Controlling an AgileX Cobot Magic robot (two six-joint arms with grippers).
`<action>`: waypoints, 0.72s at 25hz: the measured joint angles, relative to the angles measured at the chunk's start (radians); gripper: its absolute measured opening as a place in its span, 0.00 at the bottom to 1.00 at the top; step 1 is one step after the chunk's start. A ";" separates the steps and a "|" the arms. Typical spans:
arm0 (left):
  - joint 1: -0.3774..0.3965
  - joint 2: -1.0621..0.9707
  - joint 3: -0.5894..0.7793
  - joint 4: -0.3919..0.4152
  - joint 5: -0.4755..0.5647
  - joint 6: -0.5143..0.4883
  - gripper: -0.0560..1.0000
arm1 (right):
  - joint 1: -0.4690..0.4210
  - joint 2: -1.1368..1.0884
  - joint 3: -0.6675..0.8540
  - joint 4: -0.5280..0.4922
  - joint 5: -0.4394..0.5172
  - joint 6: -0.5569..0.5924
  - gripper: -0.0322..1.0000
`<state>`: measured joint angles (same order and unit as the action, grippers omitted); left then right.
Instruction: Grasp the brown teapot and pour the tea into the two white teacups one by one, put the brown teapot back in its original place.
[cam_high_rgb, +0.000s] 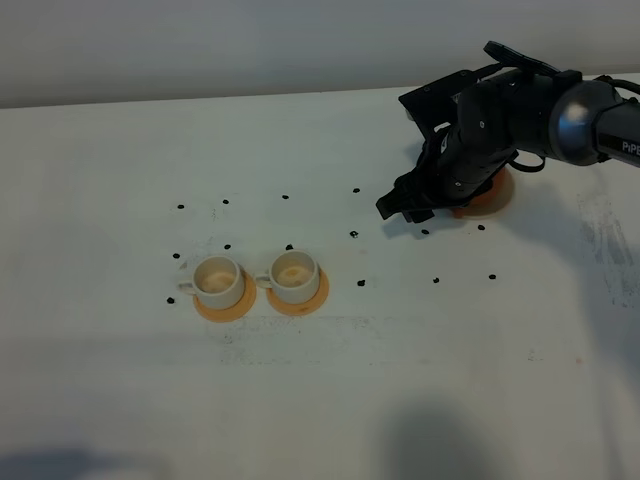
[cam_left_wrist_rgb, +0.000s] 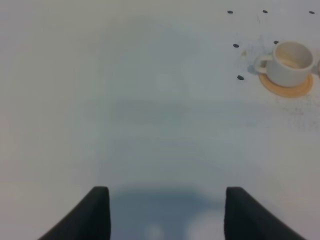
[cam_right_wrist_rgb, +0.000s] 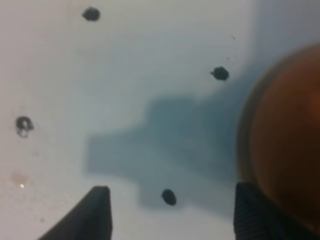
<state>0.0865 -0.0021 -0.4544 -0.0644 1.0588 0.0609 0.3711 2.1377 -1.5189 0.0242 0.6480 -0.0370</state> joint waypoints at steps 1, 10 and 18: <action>0.000 0.000 0.000 0.000 0.000 0.000 0.53 | -0.001 0.000 0.000 -0.003 0.001 0.000 0.55; 0.000 0.000 0.000 0.000 0.000 0.000 0.53 | -0.002 -0.002 0.000 -0.024 0.029 -0.001 0.55; 0.000 0.000 0.000 0.000 0.000 0.000 0.53 | -0.002 -0.002 0.000 -0.052 0.056 -0.001 0.55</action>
<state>0.0865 -0.0021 -0.4544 -0.0644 1.0588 0.0609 0.3693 2.1358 -1.5189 -0.0278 0.7041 -0.0379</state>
